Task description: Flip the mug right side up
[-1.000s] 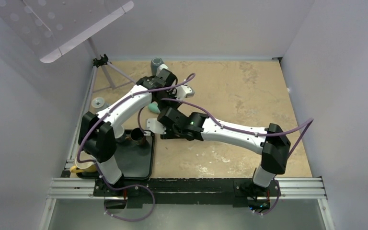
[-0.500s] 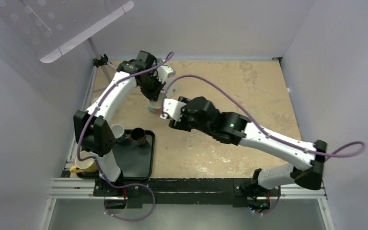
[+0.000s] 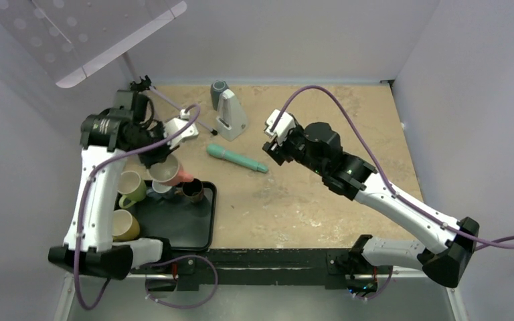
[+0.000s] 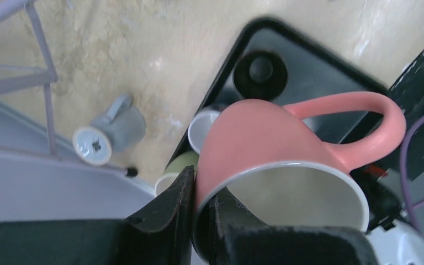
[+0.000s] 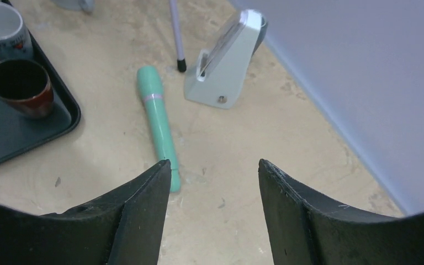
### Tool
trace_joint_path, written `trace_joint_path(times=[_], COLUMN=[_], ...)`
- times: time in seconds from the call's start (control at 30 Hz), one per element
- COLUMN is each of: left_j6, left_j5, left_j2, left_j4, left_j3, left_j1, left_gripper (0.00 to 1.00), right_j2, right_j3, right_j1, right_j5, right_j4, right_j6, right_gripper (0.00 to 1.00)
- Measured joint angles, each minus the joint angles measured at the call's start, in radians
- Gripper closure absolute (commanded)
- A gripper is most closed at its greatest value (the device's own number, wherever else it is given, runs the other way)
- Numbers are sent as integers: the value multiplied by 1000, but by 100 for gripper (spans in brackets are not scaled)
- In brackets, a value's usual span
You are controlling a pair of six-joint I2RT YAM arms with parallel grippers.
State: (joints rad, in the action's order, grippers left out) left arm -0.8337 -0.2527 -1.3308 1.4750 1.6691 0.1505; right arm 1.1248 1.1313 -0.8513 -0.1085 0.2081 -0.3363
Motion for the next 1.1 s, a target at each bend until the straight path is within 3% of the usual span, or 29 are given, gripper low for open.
trace_joint_path(times=[0.17,0.33,0.77,1.1], left_j6=[-231,-320,-469,-517], left_j5=[68,96,114,112], left_j2=[206,188,240,241], left_j4=[63,109,-132,-306], left_j3=[-248,-436,-794,-907], left_j1=[-102,-186,-223,-229], left_gripper=[100,100,100,100], right_j2=[61,62,38,49], right_j3=[-29,-34,-82,-82], right_j1=[4,4,6,6], right_j5=[34,56,72,74], right_j4=[-13,-37,-66,-66], right_j6=[-1,-2,3,-2], right_gripper=[38,38,38,39])
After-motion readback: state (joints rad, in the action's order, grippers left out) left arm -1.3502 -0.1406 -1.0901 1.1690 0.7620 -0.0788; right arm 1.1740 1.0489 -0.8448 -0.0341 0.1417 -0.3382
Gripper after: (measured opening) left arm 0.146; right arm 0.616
